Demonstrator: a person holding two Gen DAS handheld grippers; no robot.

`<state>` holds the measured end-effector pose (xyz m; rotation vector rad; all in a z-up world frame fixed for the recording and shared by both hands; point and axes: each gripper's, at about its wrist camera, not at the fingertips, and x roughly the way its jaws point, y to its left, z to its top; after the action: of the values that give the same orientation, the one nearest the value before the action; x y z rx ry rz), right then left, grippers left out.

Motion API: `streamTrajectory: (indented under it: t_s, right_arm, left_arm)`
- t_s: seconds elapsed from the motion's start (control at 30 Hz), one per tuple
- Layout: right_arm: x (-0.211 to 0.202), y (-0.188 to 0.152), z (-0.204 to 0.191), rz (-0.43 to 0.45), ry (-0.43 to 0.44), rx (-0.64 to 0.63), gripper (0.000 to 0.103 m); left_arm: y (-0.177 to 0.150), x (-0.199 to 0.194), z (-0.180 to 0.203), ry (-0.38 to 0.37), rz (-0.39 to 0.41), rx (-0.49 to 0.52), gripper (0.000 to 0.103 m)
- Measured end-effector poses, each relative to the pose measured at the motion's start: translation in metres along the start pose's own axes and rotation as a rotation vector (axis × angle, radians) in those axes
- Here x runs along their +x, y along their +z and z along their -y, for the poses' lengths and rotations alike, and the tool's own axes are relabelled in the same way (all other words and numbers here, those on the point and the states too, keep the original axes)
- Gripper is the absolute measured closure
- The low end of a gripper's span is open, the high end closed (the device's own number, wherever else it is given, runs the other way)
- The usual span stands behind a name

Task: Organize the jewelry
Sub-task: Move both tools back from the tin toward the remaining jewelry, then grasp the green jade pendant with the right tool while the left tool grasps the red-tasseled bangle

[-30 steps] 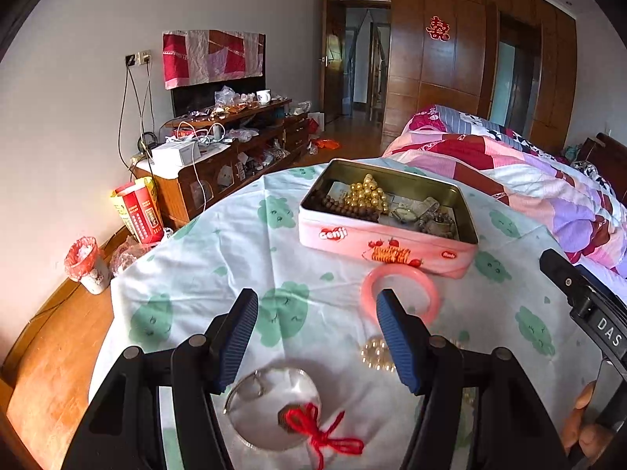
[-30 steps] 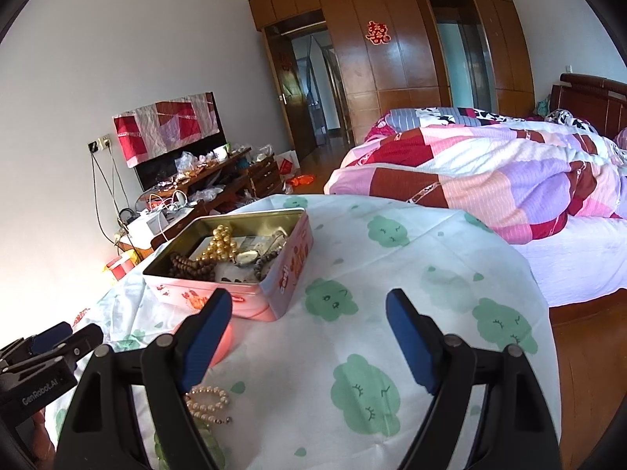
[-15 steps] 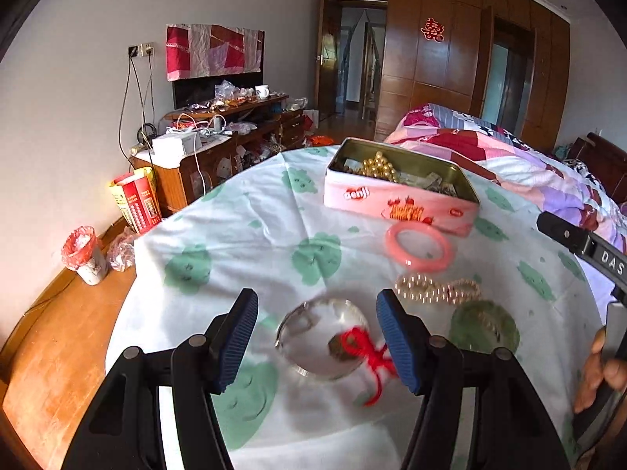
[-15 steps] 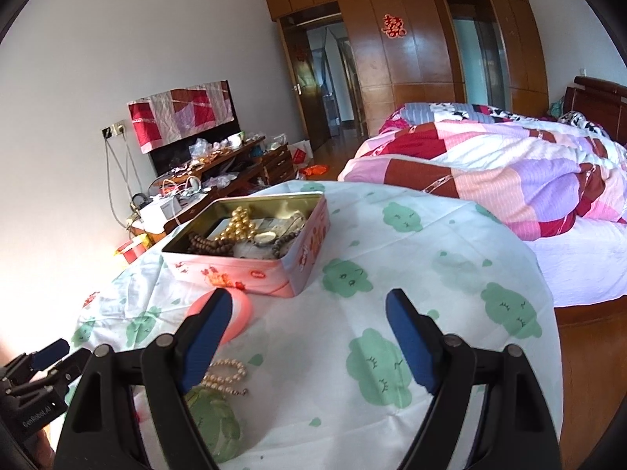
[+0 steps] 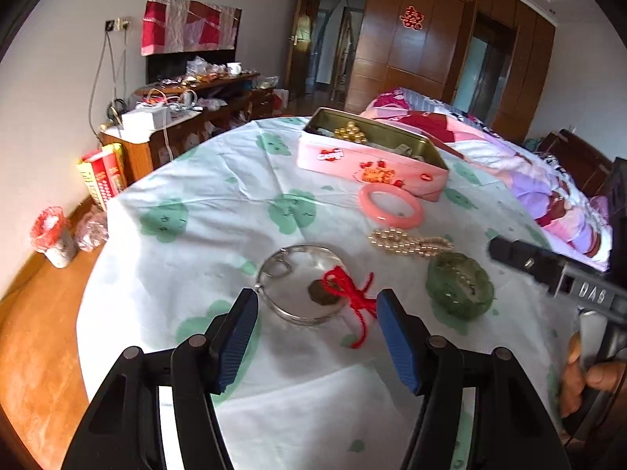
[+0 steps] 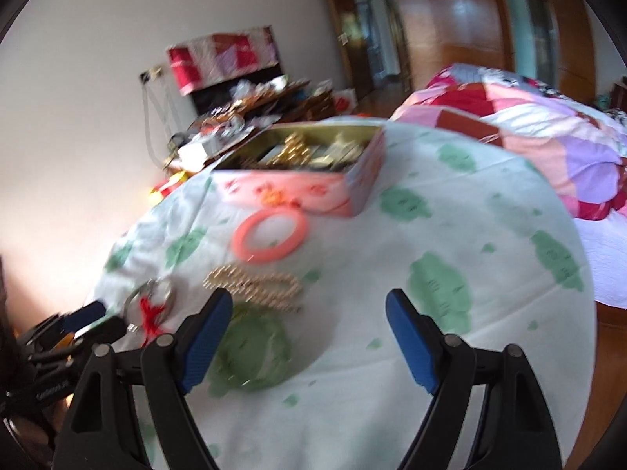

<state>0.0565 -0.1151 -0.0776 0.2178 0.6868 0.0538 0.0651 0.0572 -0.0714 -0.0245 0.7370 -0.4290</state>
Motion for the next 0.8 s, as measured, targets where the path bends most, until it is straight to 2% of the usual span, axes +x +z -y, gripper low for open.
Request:
streamTrajectory:
  t_s: [0.1, 0.3, 0.53, 0.57, 0.6, 0.7, 0.77, 0.8]
  right_arm:
    - [0.003, -0.004, -0.010, -0.045, 0.028, -0.040, 0.020]
    - [0.018, -0.013, -0.023, -0.144, 0.024, -0.094, 0.020]
    - [0.040, -0.017, -0.042, -0.244, -0.013, -0.187, 0.019]
    - [0.041, -0.017, -0.045, -0.244, -0.027, -0.208, 0.022]
    - [0.041, -0.017, -0.048, -0.245, -0.024, -0.222, 0.025]
    - [0.037, -0.020, -0.052, -0.230, -0.044, -0.265, 0.053]
    - [0.036, -0.021, -0.052, -0.221, -0.032, -0.274, 0.079]
    - [0.035, -0.021, -0.051, -0.218, -0.027, -0.270, 0.081]
  left_arm:
    - [0.000, -0.003, 0.003, -0.027, 0.000, -0.001, 0.040]
    - [-0.003, -0.001, 0.006, -0.046, -0.011, 0.007, 0.040]
    - [-0.003, -0.002, 0.006, -0.067, -0.019, 0.009, 0.040]
    - [-0.003, -0.002, 0.006, -0.066, -0.021, 0.006, 0.040]
    - [-0.003, -0.001, 0.006, -0.065, -0.021, 0.002, 0.040]
    - [-0.001, -0.002, 0.005, -0.080, -0.018, -0.016, 0.040]
    - [0.000, -0.003, 0.007, -0.092, -0.014, -0.016, 0.040]
    - [0.001, -0.003, 0.009, -0.094, -0.012, -0.011, 0.040]
